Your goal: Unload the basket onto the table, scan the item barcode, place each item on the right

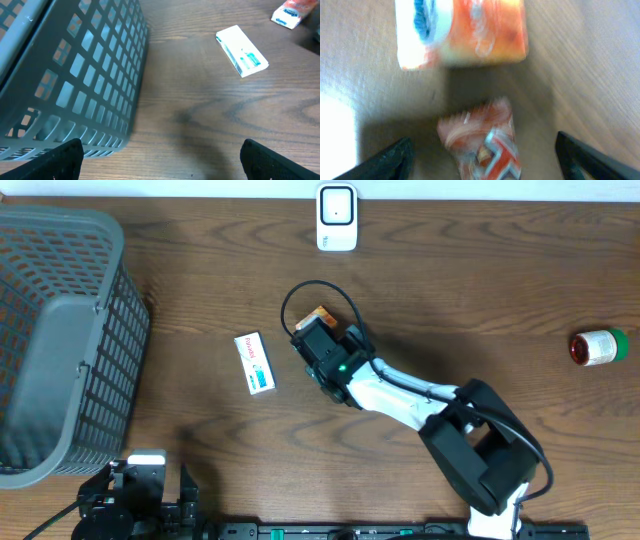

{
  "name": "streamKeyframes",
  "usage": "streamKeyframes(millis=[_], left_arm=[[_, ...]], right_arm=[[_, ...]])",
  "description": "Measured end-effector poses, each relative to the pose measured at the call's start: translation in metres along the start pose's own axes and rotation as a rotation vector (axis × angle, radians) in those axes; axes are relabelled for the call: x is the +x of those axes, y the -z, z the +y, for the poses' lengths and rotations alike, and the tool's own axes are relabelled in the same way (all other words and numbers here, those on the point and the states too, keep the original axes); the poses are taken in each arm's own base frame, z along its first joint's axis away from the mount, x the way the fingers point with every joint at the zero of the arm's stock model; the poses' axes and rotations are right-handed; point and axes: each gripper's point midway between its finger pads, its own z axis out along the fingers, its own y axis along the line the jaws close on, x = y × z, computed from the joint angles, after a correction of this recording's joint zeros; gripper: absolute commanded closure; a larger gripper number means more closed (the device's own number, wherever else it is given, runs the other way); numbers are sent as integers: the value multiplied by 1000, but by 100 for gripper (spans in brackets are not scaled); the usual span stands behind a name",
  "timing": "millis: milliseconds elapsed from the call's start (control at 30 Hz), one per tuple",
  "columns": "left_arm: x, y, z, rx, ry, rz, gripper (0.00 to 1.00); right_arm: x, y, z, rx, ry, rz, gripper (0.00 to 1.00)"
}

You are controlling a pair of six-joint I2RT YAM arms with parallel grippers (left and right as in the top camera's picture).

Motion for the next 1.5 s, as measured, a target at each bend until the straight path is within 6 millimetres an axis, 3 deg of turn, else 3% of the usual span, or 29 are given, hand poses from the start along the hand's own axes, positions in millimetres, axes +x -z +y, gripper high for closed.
streamKeyframes(millis=[133,533,633,833,1033,1200,1367,1500], left_arm=[[0,0,0,0,1,-1,1],[0,0,0,-1,1,-1,1],[0,0,0,-1,1,-1,1],[0,0,0,-1,1,-1,1],[0,0,0,0,0,0,1],[0,0,0,-1,1,-1,1],[0,0,0,-1,1,-1,1],[0,0,0,0,1,-1,1]], right_arm=[[-3,-7,-8,68,-4,3,28],[18,-5,-15,117,-74,91,42],[24,-5,-15,117,-114,115,52],[34,-4,-10,98,-183,153,99],[37,-1,-8,76,-209,180,99],[34,17,13,-116,-215,292,99],[7,57,60,-573,-250,335,99],[-10,85,68,-951,-328,308,99]])
